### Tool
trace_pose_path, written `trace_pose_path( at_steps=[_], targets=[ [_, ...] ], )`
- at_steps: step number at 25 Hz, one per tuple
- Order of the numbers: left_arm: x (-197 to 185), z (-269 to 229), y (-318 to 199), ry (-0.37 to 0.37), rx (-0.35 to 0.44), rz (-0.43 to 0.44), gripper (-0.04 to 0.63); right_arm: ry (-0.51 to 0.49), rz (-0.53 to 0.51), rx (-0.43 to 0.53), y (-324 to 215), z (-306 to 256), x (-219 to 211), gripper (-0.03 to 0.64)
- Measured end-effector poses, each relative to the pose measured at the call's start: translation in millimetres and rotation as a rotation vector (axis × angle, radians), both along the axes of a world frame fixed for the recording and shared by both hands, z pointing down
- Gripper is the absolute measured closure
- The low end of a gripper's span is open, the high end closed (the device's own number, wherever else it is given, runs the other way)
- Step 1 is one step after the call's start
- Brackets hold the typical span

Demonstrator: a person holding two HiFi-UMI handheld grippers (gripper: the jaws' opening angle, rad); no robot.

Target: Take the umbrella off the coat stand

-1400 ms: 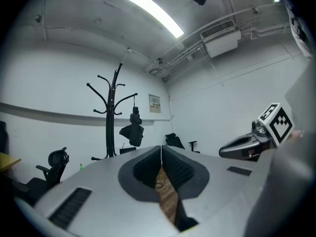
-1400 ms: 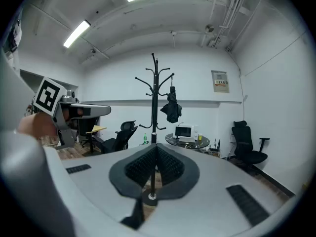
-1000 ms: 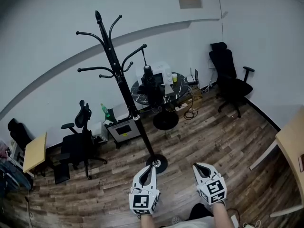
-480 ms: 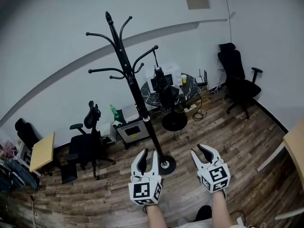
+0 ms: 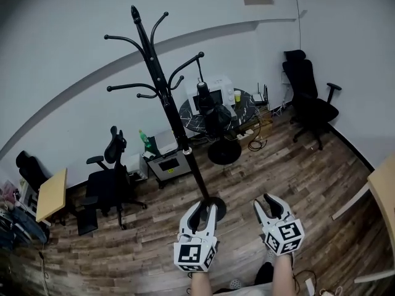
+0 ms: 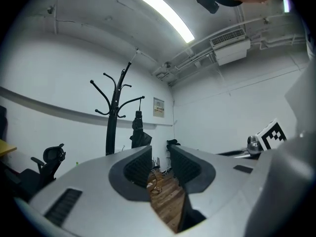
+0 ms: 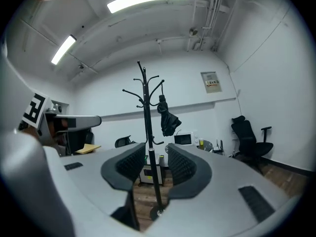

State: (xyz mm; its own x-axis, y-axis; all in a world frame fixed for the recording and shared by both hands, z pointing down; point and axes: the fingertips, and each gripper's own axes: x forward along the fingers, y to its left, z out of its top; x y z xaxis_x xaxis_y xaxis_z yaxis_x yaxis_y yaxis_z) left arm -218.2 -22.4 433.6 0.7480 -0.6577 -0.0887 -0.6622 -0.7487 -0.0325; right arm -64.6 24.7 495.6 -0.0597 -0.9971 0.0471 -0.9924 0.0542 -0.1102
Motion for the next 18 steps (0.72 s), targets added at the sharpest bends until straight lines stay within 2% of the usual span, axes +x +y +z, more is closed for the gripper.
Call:
trace_pose_path(
  at_steps=[5,10,13,18],
  targets=[
    [15,4,-13,0.0,0.005,0.007,0.472,-0.002,0.02,-0.004,-12,-1,25,0.465],
    [29,-1,-47,0.01,-0.003,-0.04,0.472,-0.007,-0.026,-0.011,-46,-1,41,0.465],
    [50,-11,-69,0.023,-0.001,-0.063,0.472,-0.008,-0.048,-0.006,-71,-6,62,0.465],
    [88,-19,-101,0.005,0.019,-0.082,0.474,0.008,-0.099,-0.003,-114,-15,101,0.465]
  ],
)
